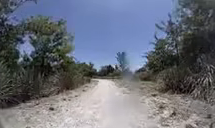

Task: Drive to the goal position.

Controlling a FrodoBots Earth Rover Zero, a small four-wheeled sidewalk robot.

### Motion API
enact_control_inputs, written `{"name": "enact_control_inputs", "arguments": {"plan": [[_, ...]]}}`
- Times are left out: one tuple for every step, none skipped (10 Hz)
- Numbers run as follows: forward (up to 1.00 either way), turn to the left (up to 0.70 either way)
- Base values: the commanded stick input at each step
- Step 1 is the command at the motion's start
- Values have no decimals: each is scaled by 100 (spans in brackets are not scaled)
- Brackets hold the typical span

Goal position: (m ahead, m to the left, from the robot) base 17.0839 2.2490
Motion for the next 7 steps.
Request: {"name": "enact_control_inputs", "arguments": {"plan": [[45, 0], [45, 0], [45, 0], [45, 0], [45, 0], [45, 0], [45, 0]]}}
